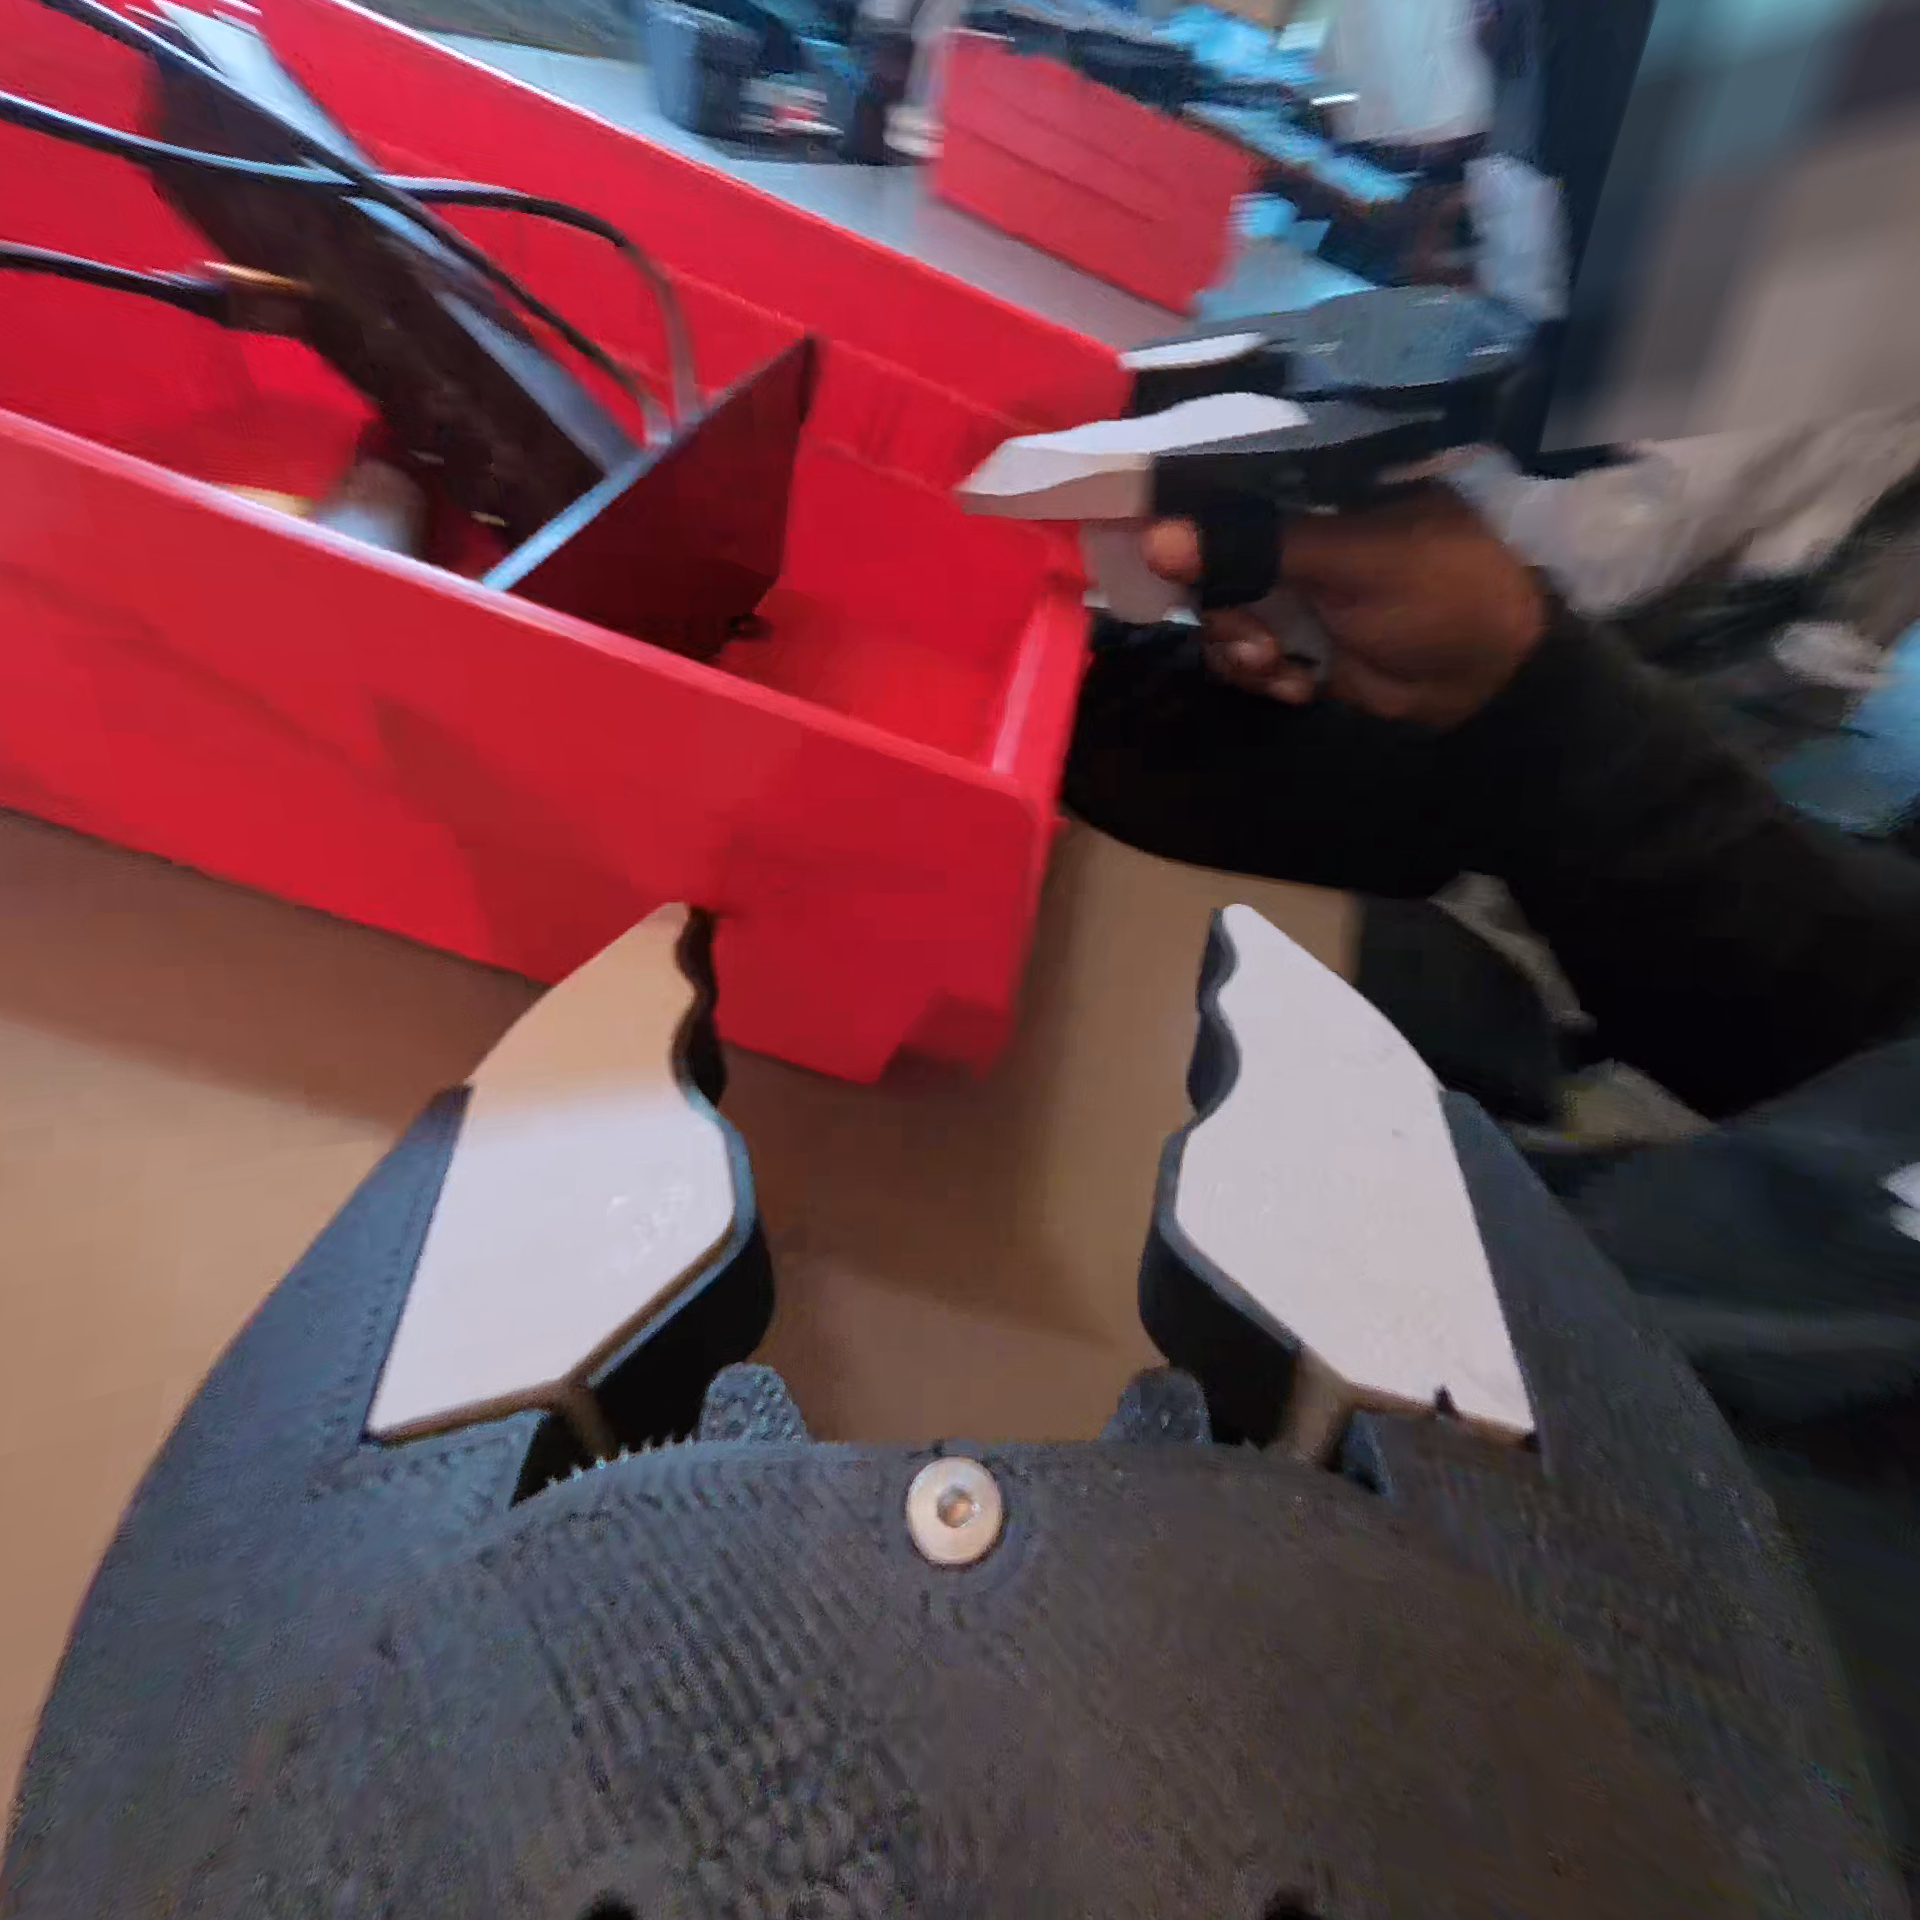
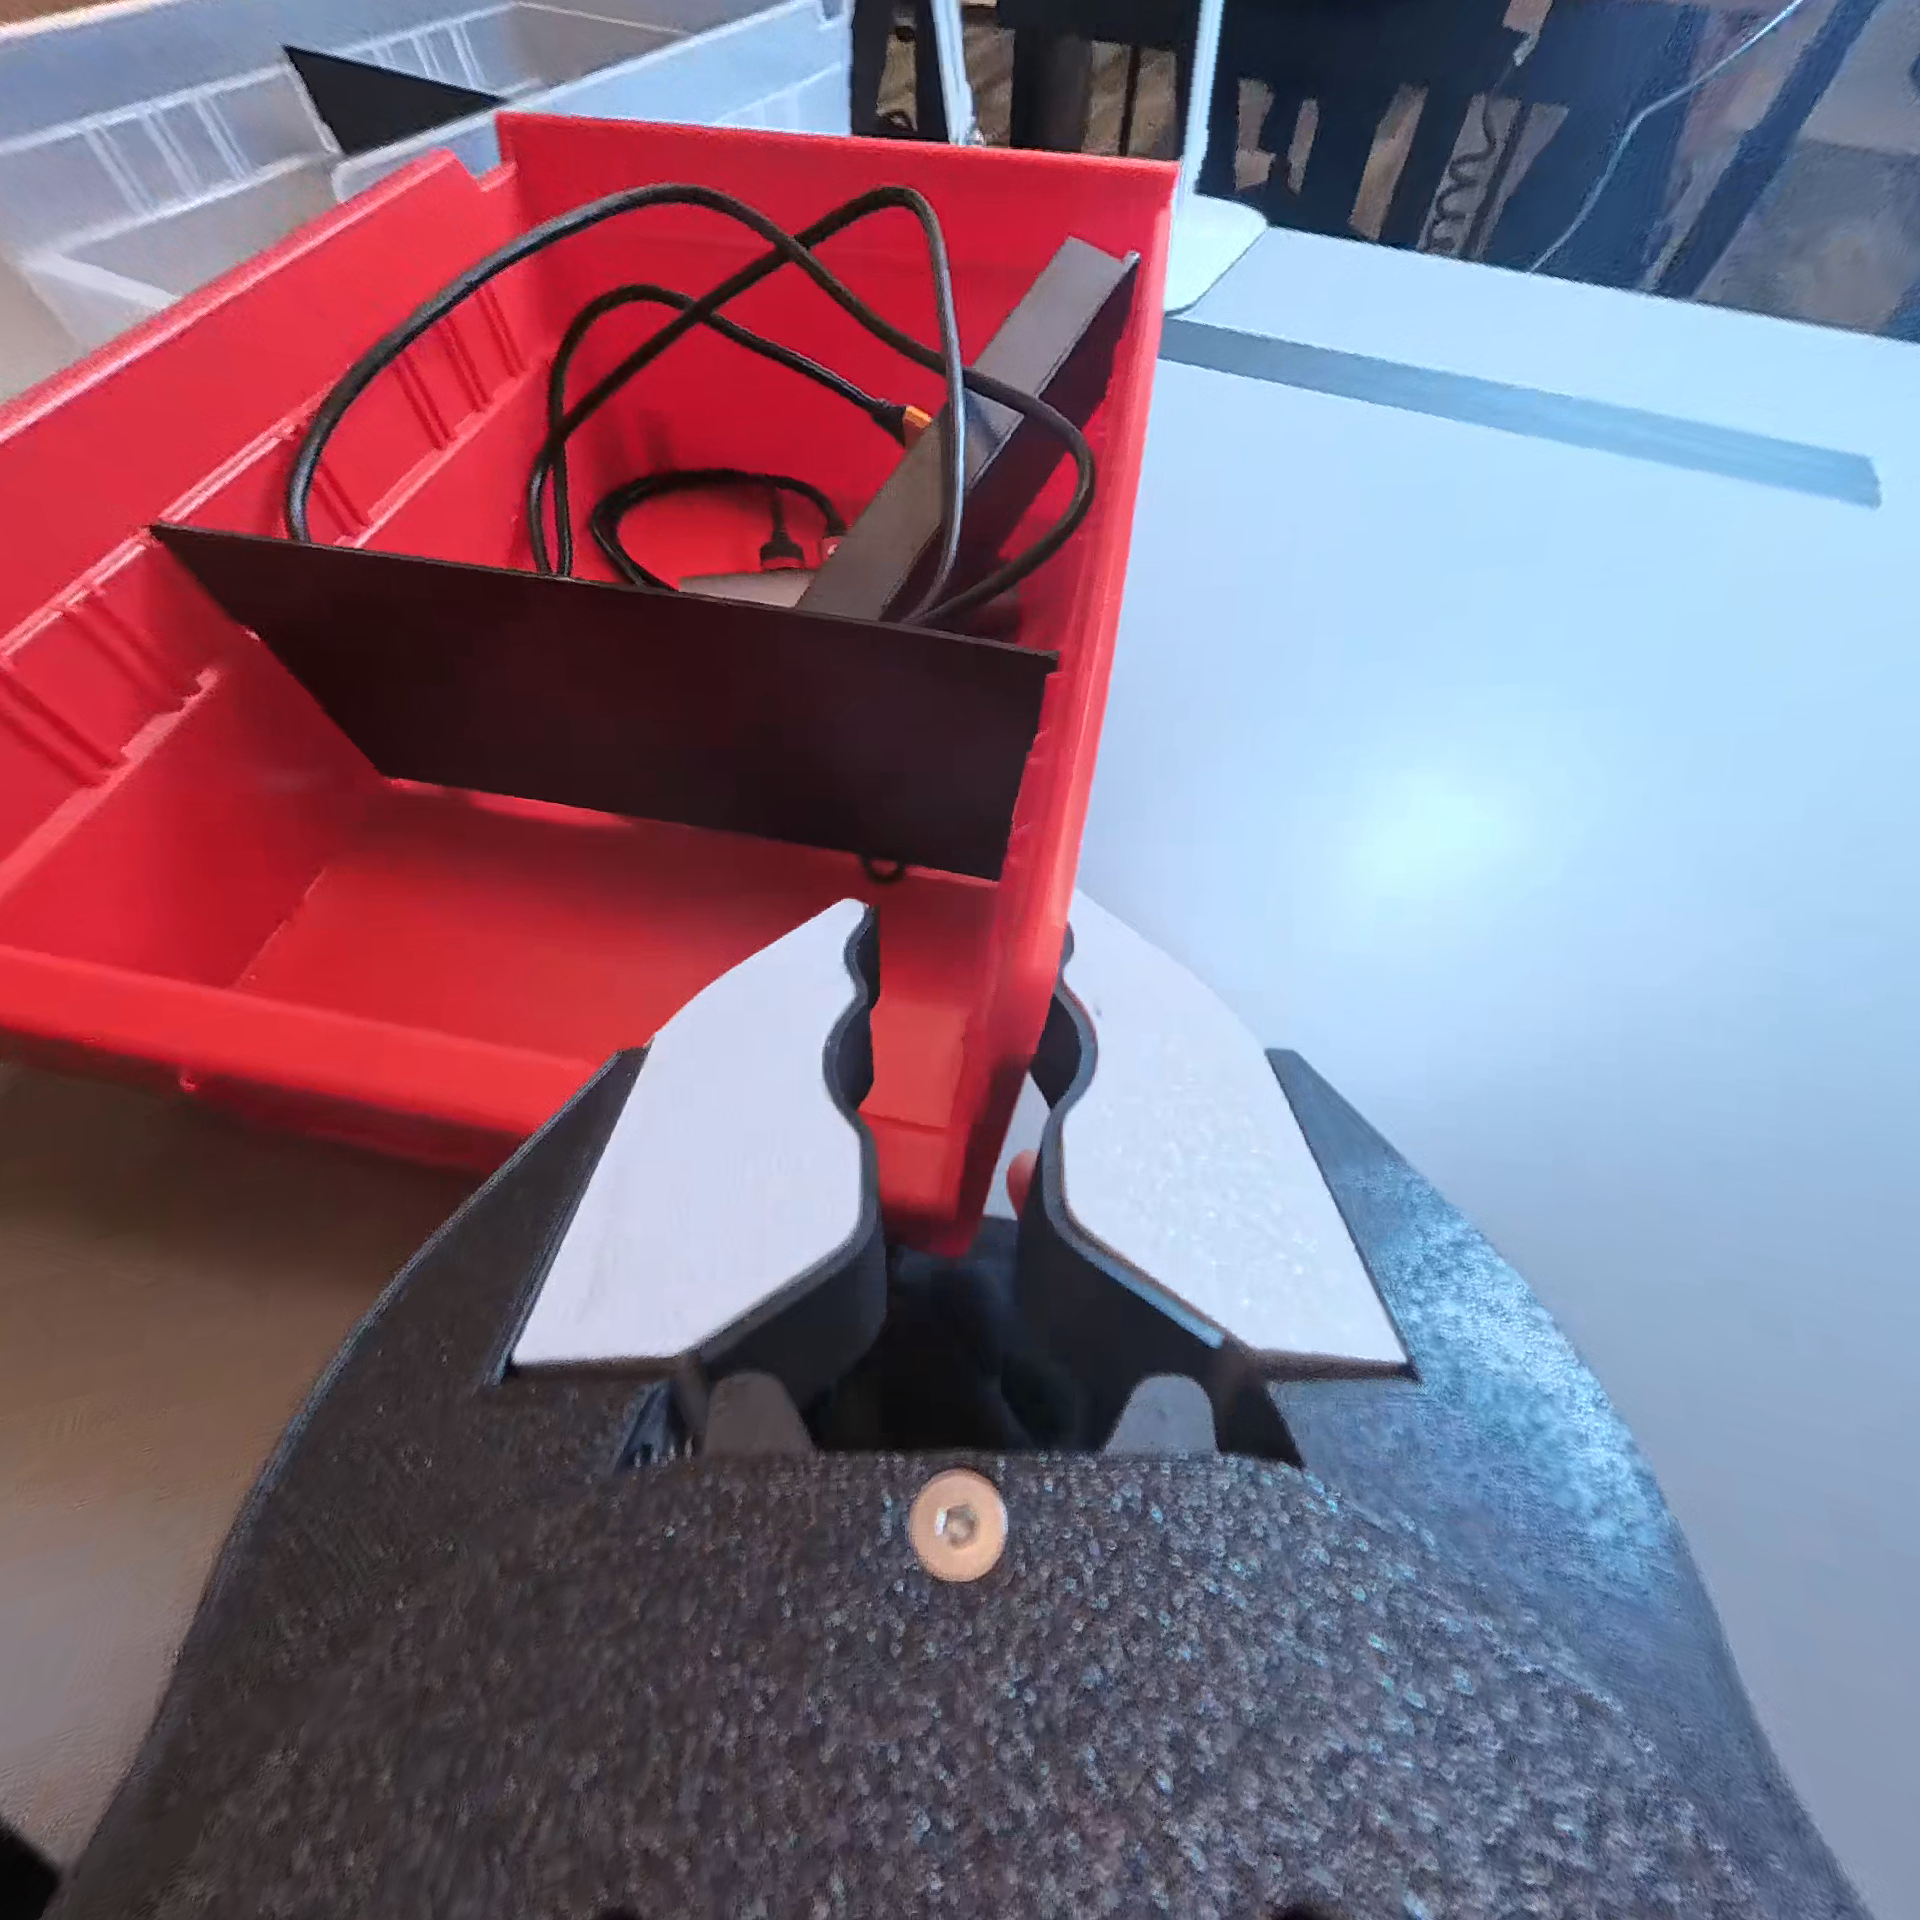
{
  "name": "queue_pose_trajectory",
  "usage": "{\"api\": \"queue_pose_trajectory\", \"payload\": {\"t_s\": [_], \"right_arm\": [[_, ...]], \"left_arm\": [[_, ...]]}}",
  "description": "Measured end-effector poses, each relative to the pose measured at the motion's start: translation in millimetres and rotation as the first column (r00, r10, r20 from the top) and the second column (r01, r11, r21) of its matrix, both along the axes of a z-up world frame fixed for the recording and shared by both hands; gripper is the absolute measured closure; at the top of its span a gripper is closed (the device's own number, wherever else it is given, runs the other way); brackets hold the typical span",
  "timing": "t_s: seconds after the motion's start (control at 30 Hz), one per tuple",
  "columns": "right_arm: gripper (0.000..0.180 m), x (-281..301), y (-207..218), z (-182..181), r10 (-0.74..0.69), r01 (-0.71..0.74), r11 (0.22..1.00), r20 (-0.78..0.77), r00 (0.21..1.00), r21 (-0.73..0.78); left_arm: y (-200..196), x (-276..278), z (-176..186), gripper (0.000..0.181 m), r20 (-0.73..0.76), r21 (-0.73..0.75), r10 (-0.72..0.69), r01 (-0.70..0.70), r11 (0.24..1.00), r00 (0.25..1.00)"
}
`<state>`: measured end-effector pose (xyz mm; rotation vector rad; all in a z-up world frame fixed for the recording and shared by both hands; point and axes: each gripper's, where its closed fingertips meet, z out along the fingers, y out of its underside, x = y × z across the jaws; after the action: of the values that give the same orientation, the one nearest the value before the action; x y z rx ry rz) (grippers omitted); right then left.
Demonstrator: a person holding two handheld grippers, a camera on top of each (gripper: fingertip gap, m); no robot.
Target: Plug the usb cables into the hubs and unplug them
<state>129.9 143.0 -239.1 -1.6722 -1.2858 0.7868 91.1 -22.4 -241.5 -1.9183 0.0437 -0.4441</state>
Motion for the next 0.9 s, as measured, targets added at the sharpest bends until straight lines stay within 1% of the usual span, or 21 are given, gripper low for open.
{"api": "queue_pose_trajectory", "payload": {"t_s": [0.03,0.07,0.1,0.13,0.2,0.23,0.27,0.33,0.4,0.47,0.53,0.6,0.7,0.8,0.9], "right_arm": [[0.155,0,3,0,-0.013,0.013,1.0,0.006,1.0,0.018],[0.167,0,4,3,-0.022,0.022,0.998,-0.005,1.0,0.05],[0.172,1,2,10,-0.022,0.025,0.994,-0.032,0.999,0.109],[0.173,3,0,17,-0.033,0.042,0.98,-0.047,0.998,0.196],[0.171,7,-10,31,-0.033,0.054,0.922,-0.06,0.998,0.384],[0.171,10,-17,39,-0.029,0.061,0.888,-0.075,0.997,0.456],[0.171,14,-24,49,-0.029,0.078,0.857,-0.103,0.994,0.509],[0.171,20,-37,66,-0.004,0.094,0.829,-0.164,0.986,0.551],[0.17,23,-50,83,0.03,0.116,0.797,-0.232,0.972,0.592],[0.168,22,-66,108,0.075,0.15,0.772,-0.323,0.943,0.618],[0.167,11,-82,134,0.135,0.15,0.769,-0.386,0.912,0.622],[0.165,-12,-102,156,0.219,0.112,0.781,-0.436,0.873,0.615],[0.165,-65,-138,179,0.343,0.02,0.794,-0.474,0.811,0.608],[0.165,-129,-180,190,0.458,-0.123,0.813,-0.494,0.739,0.569],[0.164,-191,-223,187,0.544,-0.282,0.814,-0.498,0.675,0.508]], "left_arm": [[8,-10,-2,0.104,-0.068,0.016,0.114,-0.113,0.994,0.991],[14,-25,-5,0.106,-0.125,0.018,0.236,-0.236,0.972,0.964],[17,-39,-3,0.119,-0.178,0.041,0.323,-0.321,0.946,0.93],[18,-47,2,0.127,-0.206,0.079,0.356,-0.348,0.934,0.911],[17,-63,5,0.145,-0.236,0.091,0.403,-0.392,0.915,0.884],[16,-68,10,0.151,-0.278,0.128,0.416,-0.396,0.909,0.866],[13,-71,21,0.157,-0.288,0.18,0.435,-0.398,0.899,0.853],[6,-73,49,0.164,-0.307,0.291,0.476,-0.395,0.871,0.824],[-4,-76,77,0.168,-0.357,0.391,0.52,-0.382,0.838,0.776],[-18,-79,104,0.169,-0.386,0.467,0.561,-0.369,0.804,0.733],[-40,-87,130,0.171,-0.39,0.533,0.62,-0.382,0.755,0.681],[-68,-103,153,0.171,-0.393,0.581,0.689,-0.415,0.7,0.61],[-122,-137,179,0.172,-0.4,0.634,0.792,-0.485,0.603,0.462],[-181,-173,193,0.172,-0.394,0.655,0.86,-0.556,0.511,0.325],[-234,-213,193,0.173,-0.401,0.649,0.895,-0.629,0.428,0.196]]}}
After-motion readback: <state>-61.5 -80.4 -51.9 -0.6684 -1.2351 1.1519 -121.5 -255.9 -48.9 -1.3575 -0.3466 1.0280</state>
